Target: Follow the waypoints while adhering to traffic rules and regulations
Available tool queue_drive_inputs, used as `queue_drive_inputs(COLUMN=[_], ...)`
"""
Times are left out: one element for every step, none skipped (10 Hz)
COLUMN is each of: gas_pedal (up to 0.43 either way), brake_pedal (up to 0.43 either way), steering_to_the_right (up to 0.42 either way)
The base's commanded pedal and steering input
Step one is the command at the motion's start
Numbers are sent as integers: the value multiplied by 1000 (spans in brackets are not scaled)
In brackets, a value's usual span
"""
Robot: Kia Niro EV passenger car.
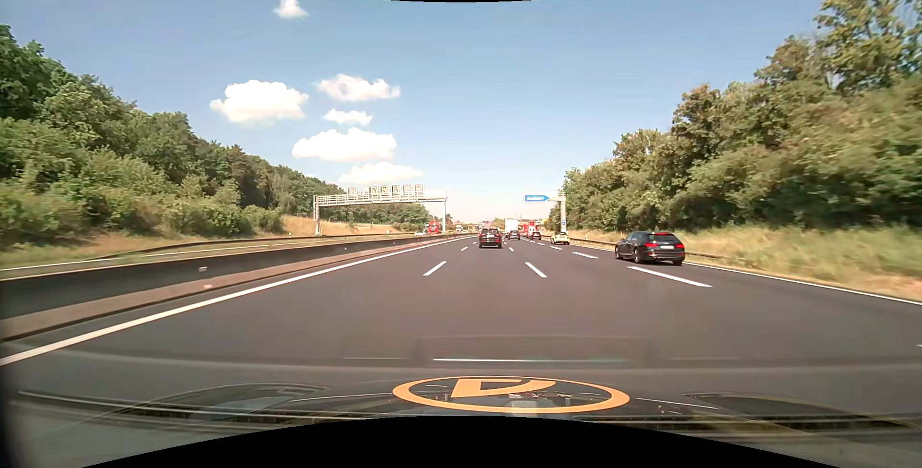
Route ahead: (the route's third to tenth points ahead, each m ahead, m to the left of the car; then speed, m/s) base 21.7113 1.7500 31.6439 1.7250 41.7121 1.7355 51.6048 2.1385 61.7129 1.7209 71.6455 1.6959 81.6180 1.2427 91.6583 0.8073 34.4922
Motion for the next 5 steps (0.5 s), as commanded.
queue_drive_inputs(gas_pedal=[209, 209, 209, 209, 220], brake_pedal=[0, 0, 0, 0, 0], steering_to_the_right=[1, 1, 1, 1, 1])
